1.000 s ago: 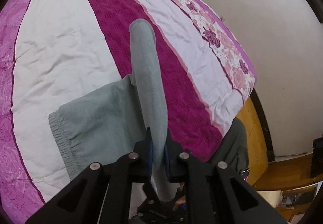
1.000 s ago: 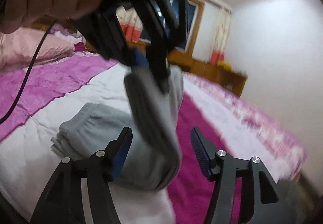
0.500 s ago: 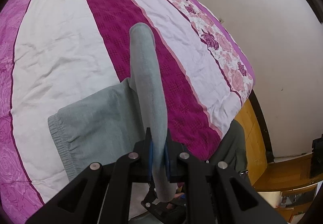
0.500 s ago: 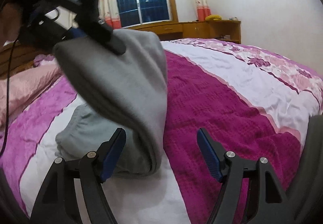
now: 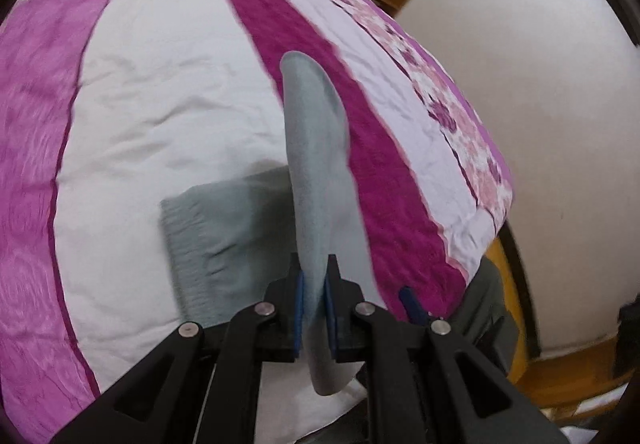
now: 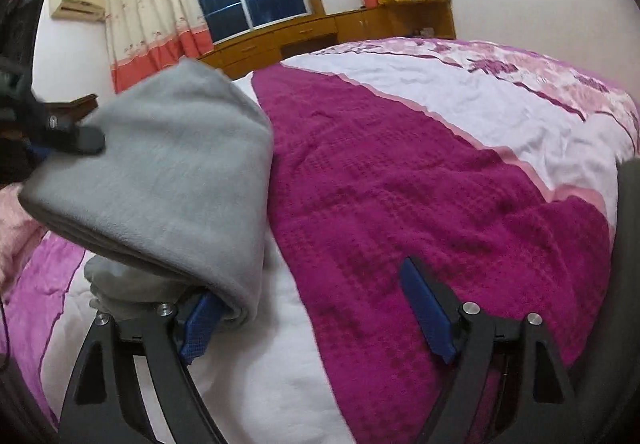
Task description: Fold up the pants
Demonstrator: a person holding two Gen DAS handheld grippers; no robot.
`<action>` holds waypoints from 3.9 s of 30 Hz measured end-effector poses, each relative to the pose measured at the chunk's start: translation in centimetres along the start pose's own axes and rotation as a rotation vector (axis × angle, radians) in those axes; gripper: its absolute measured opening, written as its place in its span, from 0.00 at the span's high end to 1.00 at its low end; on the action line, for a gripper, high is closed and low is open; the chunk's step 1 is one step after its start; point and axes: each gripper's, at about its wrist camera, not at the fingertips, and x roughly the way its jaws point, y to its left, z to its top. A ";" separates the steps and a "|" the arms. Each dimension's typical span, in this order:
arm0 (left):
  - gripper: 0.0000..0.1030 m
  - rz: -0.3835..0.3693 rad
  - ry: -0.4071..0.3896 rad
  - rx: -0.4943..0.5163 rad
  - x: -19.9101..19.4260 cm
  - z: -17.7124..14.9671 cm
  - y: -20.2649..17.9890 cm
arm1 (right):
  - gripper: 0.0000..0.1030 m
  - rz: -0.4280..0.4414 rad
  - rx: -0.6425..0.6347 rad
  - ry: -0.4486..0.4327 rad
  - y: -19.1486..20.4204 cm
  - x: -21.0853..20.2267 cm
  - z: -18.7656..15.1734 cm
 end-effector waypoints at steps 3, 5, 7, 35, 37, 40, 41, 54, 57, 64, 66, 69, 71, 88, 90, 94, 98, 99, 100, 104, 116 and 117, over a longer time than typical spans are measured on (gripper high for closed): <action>0.91 0.002 -0.013 -0.045 0.2 -1.3 2.1 | 0.23 -0.007 -0.034 0.007 0.4 0.1 -0.2; 0.91 0.009 -0.019 -0.062 0.6 -2.1 3.0 | 0.22 -0.013 -0.048 0.012 0.7 0.2 -0.3; 0.91 0.019 -0.028 -0.071 1.1 -2.9 3.7 | 0.22 -0.022 -0.060 0.017 0.8 0.3 -0.4; 0.82 0.095 -0.101 -0.130 1.8 -4.3 7.2 | 0.22 -0.038 -0.102 0.112 1.6 -1.6 -0.5; 0.76 0.120 -0.108 -0.141 1.5 -4.3 7.3 | 0.22 -0.069 -0.084 0.096 1.1 -2.6 -0.3; 0.71 0.171 -0.138 -0.151 0.2 -4.5 7.0 | 0.22 -0.072 -0.011 0.074 -0.1 -3.4 0.7; 0.71 0.195 -0.165 -0.141 -0.6 -4.7 6.6 | 0.22 -0.073 0.006 0.057 -0.2 -3.6 1.2; 0.93 0.279 -0.310 0.061 -1.0 -5.6 0.0 | 1.00 0.154 -0.067 0.072 5.0 -1.2 5.2; 1.00 0.306 -0.252 0.063 1.6 -6.1 0.6 | 1.00 0.174 -0.088 0.146 5.4 0.7 4.0; 1.00 0.332 -0.187 0.051 4.3 -6.9 2.0 | 1.00 0.142 -0.164 0.238 5.4 2.8 2.3; 1.00 0.332 -0.183 0.050 3.8 -6.5 1.4 | 1.00 0.122 -0.170 0.255 5.7 2.4 2.9; 1.00 0.322 -0.229 0.069 1.8 -5.7 0.4 | 1.00 0.131 -0.144 0.259 6.0 0.7 4.8; 1.00 0.316 -0.253 0.086 0.8 -5.0 -0.2 | 1.00 0.161 -0.159 0.216 6.6 -0.8 6.5; 0.99 0.307 -0.228 0.034 4.5 -2.2 2.2 | 1.00 0.298 0.085 0.454 3.8 8.1 8.4; 0.99 0.311 -0.255 0.046 3.7 -1.2 1.8 | 1.00 0.314 0.106 0.400 3.5 7.5 10.1; 0.99 0.327 -0.230 0.045 4.9 0.5 2.4 | 1.00 0.323 0.036 0.392 4.7 9.4 12.2; 0.99 0.299 -0.163 -0.004 7.3 1.0 4.4 | 1.00 0.290 0.001 0.458 5.1 12.9 11.3; 0.99 0.285 -0.165 -0.012 7.2 1.1 4.7 | 1.00 0.297 0.005 0.465 4.9 13.4 11.1; 0.99 0.277 -0.163 -0.016 7.0 1.2 4.7 | 1.00 0.304 0.006 0.467 4.6 13.5 11.2; 0.86 0.237 -0.134 -0.019 5.3 1.2 4.7 | 1.00 0.360 0.000 0.492 4.1 12.8 12.3; 0.27 0.079 -0.011 -0.071 3.4 -4.8 6.7 | 0.55 0.531 0.067 0.749 0.4 10.0 7.1; 0.27 0.067 -0.003 -0.088 4.2 -4.8 6.9 | 0.55 0.536 0.075 0.755 0.4 10.6 6.7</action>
